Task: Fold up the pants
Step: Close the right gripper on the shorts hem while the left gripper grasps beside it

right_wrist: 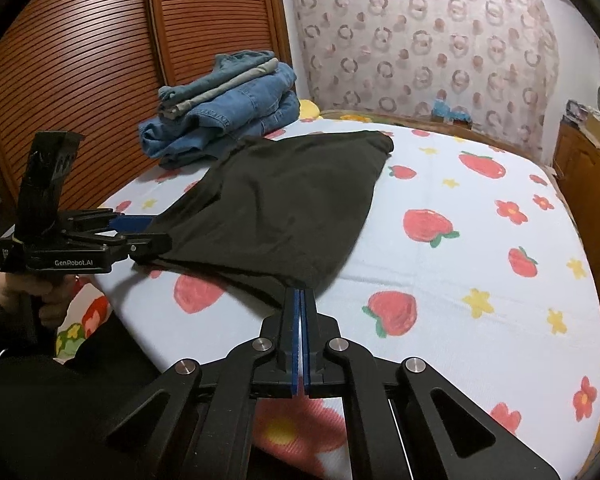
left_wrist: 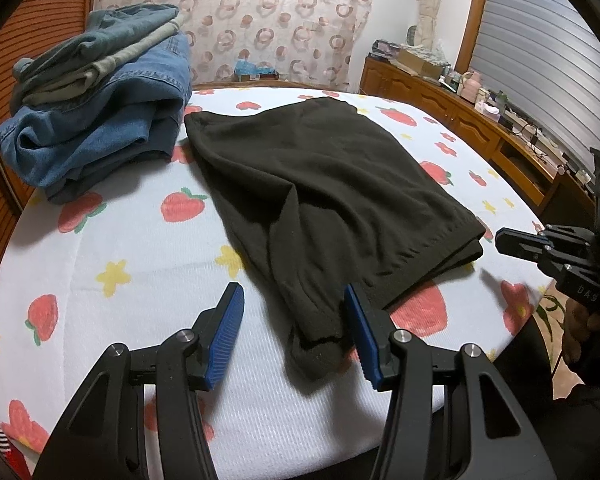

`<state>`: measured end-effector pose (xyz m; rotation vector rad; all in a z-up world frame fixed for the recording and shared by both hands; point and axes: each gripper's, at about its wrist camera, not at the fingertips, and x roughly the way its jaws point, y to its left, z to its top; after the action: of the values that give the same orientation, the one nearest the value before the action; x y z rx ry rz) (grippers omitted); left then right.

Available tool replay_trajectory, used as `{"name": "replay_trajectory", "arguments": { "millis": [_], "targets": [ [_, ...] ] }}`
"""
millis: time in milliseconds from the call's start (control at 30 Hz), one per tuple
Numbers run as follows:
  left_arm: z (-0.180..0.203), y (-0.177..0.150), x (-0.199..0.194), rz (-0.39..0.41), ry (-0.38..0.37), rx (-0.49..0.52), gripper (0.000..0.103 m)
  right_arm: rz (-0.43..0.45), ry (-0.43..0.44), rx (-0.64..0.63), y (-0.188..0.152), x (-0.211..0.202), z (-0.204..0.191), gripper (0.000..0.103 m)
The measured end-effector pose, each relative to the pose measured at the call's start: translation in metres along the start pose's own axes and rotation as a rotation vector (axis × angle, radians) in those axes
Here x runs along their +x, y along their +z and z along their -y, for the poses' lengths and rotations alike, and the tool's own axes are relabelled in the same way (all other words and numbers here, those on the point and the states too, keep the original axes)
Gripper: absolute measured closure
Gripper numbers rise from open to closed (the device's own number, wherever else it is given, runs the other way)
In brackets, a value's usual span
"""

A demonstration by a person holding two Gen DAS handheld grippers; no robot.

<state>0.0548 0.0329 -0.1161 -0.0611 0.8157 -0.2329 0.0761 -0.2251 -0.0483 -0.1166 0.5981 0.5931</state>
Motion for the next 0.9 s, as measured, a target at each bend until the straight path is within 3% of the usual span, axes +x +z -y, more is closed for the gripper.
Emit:
{"name": "replay_trajectory", "arguments": {
  "millis": [300, 367, 600, 733, 767, 900],
  "targets": [
    [0.000, -0.002, 0.001, -0.004, 0.001, 0.006, 0.050, -0.025, -0.014, 0.007, 0.001, 0.013, 0.003, 0.099],
    [0.000, -0.001, 0.001, -0.006, 0.001, 0.006, 0.050, -0.033, -0.015, -0.002, 0.002, 0.016, 0.001, 0.090],
    [-0.001, -0.001, 0.001, -0.007, -0.003, 0.002, 0.050, -0.033, -0.034, -0.022, 0.012, 0.024, 0.000, 0.079],
    [-0.002, 0.001, 0.002, -0.005, -0.006, 0.001, 0.050, -0.015, -0.061, -0.018, 0.012, 0.026, 0.003, 0.080],
    [-0.002, 0.001, 0.003, -0.006, -0.008, 0.002, 0.050, -0.022, -0.050, -0.008, 0.012, 0.027, 0.004, 0.094],
    [-0.001, 0.001, 0.002, -0.008, -0.012, 0.005, 0.050, -0.027, -0.036, -0.026, 0.010, 0.025, 0.000, 0.101]
  ]
}}
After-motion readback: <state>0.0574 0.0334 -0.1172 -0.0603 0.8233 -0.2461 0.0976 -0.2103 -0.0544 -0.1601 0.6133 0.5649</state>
